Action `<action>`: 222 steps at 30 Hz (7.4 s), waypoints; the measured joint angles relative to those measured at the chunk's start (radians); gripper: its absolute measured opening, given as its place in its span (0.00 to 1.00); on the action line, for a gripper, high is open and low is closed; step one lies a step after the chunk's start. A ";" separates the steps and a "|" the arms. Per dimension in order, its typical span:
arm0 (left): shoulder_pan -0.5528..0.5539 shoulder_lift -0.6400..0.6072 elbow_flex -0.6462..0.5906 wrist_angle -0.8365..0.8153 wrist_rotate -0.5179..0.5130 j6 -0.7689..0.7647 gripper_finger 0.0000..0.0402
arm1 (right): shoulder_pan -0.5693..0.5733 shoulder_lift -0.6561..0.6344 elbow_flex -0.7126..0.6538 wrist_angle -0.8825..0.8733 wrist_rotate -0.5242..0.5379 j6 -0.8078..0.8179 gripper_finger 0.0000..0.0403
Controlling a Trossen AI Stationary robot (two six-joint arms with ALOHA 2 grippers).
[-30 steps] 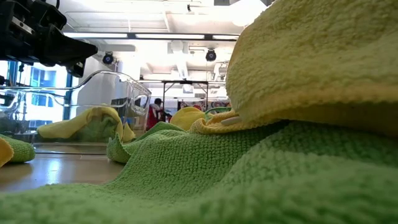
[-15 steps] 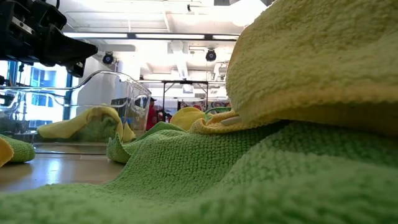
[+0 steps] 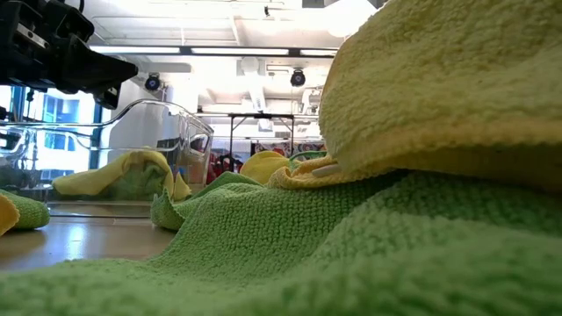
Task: Sort microfiber towel by color & place in baskets
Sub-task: Put the green towel into the left transparent bin
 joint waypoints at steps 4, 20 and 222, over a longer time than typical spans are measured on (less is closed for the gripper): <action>0.000 0.000 0.000 0.000 0.000 0.000 0.00 | -0.066 0.000 0.000 0.047 0.177 -0.013 0.23; 0.000 0.000 0.000 0.063 0.004 -0.051 0.00 | -0.391 0.000 0.000 0.144 0.256 -0.354 0.01; -0.418 1.316 0.999 -1.184 -0.236 -1.729 0.00 | -0.635 -0.334 -0.508 1.077 -0.200 -1.042 0.00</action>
